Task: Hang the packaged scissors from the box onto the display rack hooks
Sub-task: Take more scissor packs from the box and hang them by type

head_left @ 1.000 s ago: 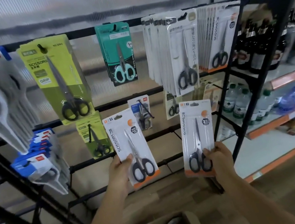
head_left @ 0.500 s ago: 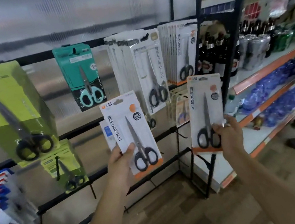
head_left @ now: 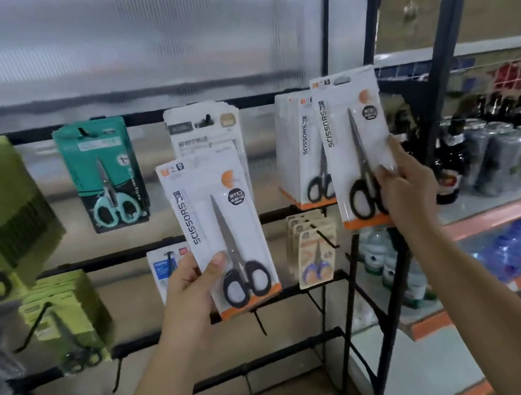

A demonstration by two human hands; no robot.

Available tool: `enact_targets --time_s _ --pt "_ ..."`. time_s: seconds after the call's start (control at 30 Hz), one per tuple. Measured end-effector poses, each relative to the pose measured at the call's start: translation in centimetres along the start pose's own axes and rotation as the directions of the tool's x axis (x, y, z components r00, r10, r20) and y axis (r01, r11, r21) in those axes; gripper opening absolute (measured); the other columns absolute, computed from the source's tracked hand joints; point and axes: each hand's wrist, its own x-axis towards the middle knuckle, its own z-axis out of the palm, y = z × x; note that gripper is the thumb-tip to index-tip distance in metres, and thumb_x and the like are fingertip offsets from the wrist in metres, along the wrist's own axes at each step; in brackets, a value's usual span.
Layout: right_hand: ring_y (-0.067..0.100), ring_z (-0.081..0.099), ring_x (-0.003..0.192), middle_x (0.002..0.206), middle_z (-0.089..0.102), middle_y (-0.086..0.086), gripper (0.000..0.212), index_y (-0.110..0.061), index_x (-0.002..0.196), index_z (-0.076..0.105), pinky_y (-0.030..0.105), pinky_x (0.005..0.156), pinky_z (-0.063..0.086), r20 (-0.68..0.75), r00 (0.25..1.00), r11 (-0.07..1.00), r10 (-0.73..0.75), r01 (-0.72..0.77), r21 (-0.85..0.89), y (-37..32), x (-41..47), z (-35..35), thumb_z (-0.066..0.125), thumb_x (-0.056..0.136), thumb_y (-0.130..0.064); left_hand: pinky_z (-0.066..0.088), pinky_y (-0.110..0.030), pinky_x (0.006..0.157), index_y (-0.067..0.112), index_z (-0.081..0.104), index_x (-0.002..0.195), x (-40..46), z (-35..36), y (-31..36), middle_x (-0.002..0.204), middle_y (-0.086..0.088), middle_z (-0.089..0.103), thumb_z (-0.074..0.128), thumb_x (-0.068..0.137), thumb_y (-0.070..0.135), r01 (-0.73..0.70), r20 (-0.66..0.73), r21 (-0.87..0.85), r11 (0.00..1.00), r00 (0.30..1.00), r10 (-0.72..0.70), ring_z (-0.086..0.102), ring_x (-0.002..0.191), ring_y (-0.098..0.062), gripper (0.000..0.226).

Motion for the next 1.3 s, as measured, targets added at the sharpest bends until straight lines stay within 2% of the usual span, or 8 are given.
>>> enact_targets --time_s 0.1,0.3,0.43,0.63,0.77,0.87,1.0,1.3 --pt "0.005 0.054 0.077 0.114 0.062 -0.002 0.051 -0.021 0.137 0.045 0.005 0.062 0.043 0.034 0.999 1.000 0.006 -0.005 -0.026 1.0 0.9 -1.3 0.054 0.090 -0.004 0.054 -0.021 0.060 0.022 0.066 0.110 0.1 2.2 -0.5 0.098 0.001 0.074 0.058 0.087 0.018 -0.023 -0.040 0.030 0.999 0.999 0.024 0.072 0.085 -0.016 0.024" --pt "0.004 0.062 0.072 0.082 0.059 -0.013 0.049 -0.024 0.137 0.046 0.005 0.051 0.045 0.110 0.994 0.988 0.014 0.004 -0.153 1.9 1.6 -3.0 0.056 0.091 -0.010 0.056 -0.025 0.064 0.029 0.070 0.106 0.4 5.1 -0.7 0.101 0.001 0.074 0.059 0.087 0.019 -0.068 -0.034 0.064 0.996 0.997 0.071 0.071 0.088 -0.017 0.024" --pt "-0.004 0.053 0.079 0.086 0.051 -0.017 0.053 -0.025 0.140 0.041 0.001 0.044 0.037 0.183 0.983 0.984 0.023 0.010 -0.177 1.5 2.6 -2.8 0.056 0.091 -0.012 0.056 -0.024 0.065 0.029 0.069 0.106 0.2 6.7 -0.4 0.101 0.003 0.074 0.057 0.089 0.018 -0.070 -0.014 0.076 0.995 0.997 0.071 0.071 0.090 -0.016 0.023" --pt "-0.003 0.056 0.082 0.101 0.056 -0.015 0.052 -0.022 0.139 0.043 0.001 0.059 0.043 0.230 0.973 1.000 0.004 0.001 -0.022 1.7 2.0 -3.9 0.056 0.091 -0.006 0.056 -0.025 0.066 0.022 0.067 0.104 -0.1 9.2 -0.4 0.097 0.000 0.075 0.054 0.093 0.013 -0.075 0.019 0.112 0.991 0.997 0.074 0.071 0.088 -0.017 0.019" --pt "0.014 0.060 0.107 0.128 0.058 0.001 0.053 -0.019 0.138 0.045 0.025 0.087 0.051 0.251 0.968 0.999 -0.015 0.006 0.038 0.9 2.0 -4.5 0.059 0.089 -0.006 0.055 -0.021 0.062 0.020 0.065 0.107 -0.7 9.5 -0.2 0.096 0.002 0.075 0.055 0.090 0.014 -0.074 0.034 0.093 0.993 0.997 0.071 0.072 0.086 -0.015 0.021" --pt "0.020 0.062 0.106 0.121 0.063 0.004 0.052 -0.021 0.136 0.047 0.041 0.093 0.051 0.278 0.960 0.999 -0.028 0.020 0.029 0.1 1.7 -4.9 0.062 0.088 -0.009 0.056 -0.024 0.064 0.020 0.067 0.108 -0.9 9.2 -0.2 0.100 -0.003 0.074 0.057 0.085 0.020 -0.067 0.022 0.068 0.995 0.998 0.066 0.071 0.090 -0.020 0.025" --pt "0.013 0.068 0.090 0.095 0.071 -0.011 0.045 -0.037 0.122 0.057 0.040 0.085 0.055 0.307 0.950 0.998 -0.061 0.056 0.024 -1.3 1.2 -5.4 0.065 0.086 -0.013 0.055 -0.023 0.064 0.021 0.068 0.106 -1.1 9.2 -0.6 0.100 -0.003 0.074 0.060 0.080 0.023 -0.069 0.006 0.055 0.996 0.998 0.069 0.071 0.089 -0.019 0.027" --pt "0.018 0.068 0.096 0.104 0.070 0.009 0.052 -0.009 0.134 0.048 0.041 0.088 0.054 0.358 0.933 0.998 -0.034 0.010 0.069 -4.3 1.9 -6.4 0.067 0.085 -0.014 0.057 -0.026 0.064 0.022 0.065 0.109 -0.6 9.9 -0.8 0.098 0.002 0.074 0.055 0.093 0.016 -0.026 -0.068 0.111 0.993 0.997 0.034 0.071 0.089 -0.017 0.019"
